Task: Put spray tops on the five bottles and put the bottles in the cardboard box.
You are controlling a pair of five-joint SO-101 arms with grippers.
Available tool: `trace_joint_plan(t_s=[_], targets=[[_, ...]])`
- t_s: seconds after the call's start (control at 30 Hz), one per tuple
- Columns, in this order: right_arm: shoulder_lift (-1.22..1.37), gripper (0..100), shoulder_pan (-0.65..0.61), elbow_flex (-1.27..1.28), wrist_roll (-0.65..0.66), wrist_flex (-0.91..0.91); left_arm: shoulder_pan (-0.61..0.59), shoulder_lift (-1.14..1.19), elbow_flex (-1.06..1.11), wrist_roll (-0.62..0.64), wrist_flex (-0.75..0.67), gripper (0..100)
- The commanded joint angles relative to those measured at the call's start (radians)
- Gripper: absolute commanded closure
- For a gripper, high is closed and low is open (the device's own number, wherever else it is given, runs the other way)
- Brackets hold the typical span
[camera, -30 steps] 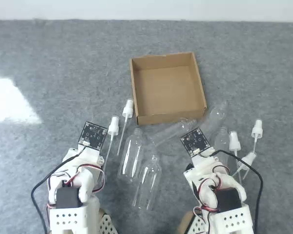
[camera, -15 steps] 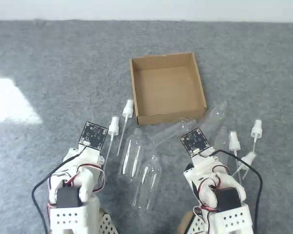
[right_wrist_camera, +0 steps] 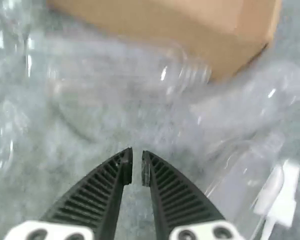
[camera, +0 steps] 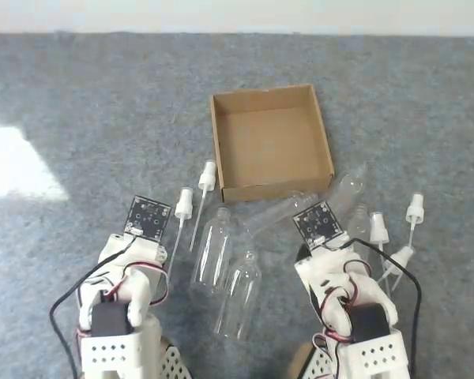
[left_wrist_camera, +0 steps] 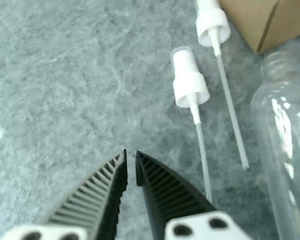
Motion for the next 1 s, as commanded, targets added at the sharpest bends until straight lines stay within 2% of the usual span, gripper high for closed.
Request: trace_joint_plan(t_s=[0.0, 0.13, 0.27, 0.4, 0.5, 0.6, 0.73, 0.9, 0.97], targets=[[-0.012, 99.2, 0.004, 0.025, 0.009, -0.056, 0.035, -0.026, -0.01, -0.008, -0.026, 97], [-0.012, 99.2, 0.042, 0.003, 0.009, -0.074, -0.018, -0.026, -0.01, -0.008, -0.025, 97], [-0.012, 99.2, 0.191, -0.153, 0.009, -0.051, -0.046, -0.026, -0.01, -0.008, -0.025, 97], [0.016, 99.3, 0.275, -0.374, 0.011, 0.09, -0.043, -0.026, -0.01, -0.008, -0.025, 97], [0.094, 99.2, 0.282, -0.453, 0.097, 0.17, -0.041, -0.026, -0.01, -0.008, -0.025, 97], [0.246, 99.2, 0.292, -0.483, 0.175, 0.156, -0.041, -0.026, -0.01, -0.008, -0.025, 97], [0.51, 98.0, 0.38, -0.631, 0.176, 0.117, -0.041, -0.026, -0.01, -0.008, -0.025, 97], [0.901, 82.0, 0.473, -0.862, 0.164, 0.119, -0.041, -0.026, -0.01, -0.008, -0.023, 97], [1.046, 77.0, 0.501, -0.953, 0.109, 0.119, -0.041, -0.026, -0.01, -0.008, -0.023, 97]])
